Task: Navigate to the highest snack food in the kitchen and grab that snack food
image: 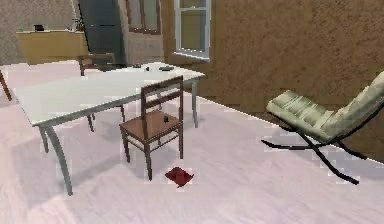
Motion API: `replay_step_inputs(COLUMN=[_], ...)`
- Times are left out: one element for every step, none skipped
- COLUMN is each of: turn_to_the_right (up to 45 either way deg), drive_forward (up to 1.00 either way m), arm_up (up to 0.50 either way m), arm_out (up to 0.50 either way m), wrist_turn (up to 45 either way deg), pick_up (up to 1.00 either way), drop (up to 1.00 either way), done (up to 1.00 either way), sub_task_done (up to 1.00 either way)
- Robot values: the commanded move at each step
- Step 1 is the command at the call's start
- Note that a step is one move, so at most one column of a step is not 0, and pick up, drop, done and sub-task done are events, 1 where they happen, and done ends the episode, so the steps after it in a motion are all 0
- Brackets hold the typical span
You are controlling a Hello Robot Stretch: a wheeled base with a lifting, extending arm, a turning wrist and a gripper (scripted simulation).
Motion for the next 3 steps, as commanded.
replay_step_inputs(turn_to_the_right=[45.0,0.0,-45.0], drive_forward=[0.0,0.05,0.0], arm_up=[0.0,0.0,0.0], arm_out=[0.0,0.0,0.0], wrist_turn=[0.0,0.0,0.0], pick_up=[0.0,0.0,0.0], drop=[0.0,0.0,0.0], done=[0.0,0.0,0.0], sub_task_done=[0.0,0.0,0.0])
